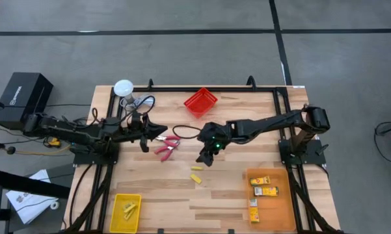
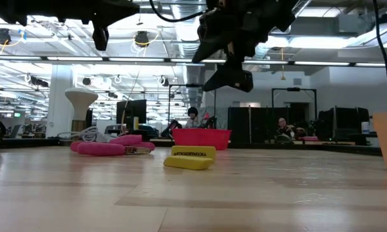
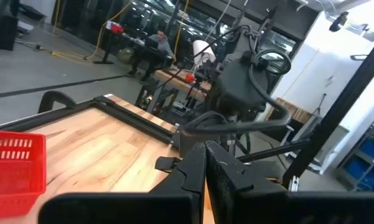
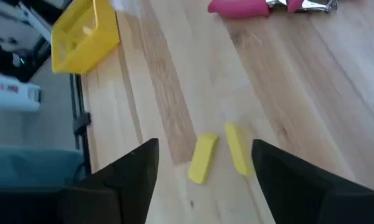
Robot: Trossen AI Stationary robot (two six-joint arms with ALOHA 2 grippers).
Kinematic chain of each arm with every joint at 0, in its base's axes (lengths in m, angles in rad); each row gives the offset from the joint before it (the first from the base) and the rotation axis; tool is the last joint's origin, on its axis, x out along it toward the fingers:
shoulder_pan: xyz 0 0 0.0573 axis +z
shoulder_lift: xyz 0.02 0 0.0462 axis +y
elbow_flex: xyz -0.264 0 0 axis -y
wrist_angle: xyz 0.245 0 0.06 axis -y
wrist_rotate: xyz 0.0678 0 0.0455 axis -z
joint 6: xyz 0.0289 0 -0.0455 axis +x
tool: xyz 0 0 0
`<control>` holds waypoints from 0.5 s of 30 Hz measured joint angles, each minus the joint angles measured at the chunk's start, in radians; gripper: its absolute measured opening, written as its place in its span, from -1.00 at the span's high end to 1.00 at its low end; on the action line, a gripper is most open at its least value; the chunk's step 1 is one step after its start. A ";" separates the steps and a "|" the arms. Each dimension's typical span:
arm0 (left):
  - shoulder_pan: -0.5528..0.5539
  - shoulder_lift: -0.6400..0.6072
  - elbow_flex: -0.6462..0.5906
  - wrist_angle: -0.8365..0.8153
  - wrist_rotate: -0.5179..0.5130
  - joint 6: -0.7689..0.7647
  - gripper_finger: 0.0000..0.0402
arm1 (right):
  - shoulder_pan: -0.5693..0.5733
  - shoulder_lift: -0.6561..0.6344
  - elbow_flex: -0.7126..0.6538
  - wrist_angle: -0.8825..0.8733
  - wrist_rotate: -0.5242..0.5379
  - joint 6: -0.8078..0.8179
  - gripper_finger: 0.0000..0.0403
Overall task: Pick & Place School Supplies
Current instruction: Put the yellow eraser into the yellow bin
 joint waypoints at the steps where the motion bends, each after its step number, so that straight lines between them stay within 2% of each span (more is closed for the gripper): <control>1: 0.013 0.000 0.000 -0.001 0.018 0.000 0.95 | 0.004 0.000 0.000 0.017 0.002 0.021 -0.24; 6: 0.074 0.000 0.000 -0.001 0.083 0.000 0.73 | 0.033 0.000 0.000 0.164 0.043 0.123 -0.21; 10: 0.116 0.000 0.000 -0.001 0.085 -0.034 0.44 | 0.045 0.000 0.000 0.268 0.083 0.179 -0.18; 15: 0.158 0.000 0.000 -0.001 0.151 -0.084 0.09 | 0.044 -0.013 0.000 0.385 0.141 0.196 -0.17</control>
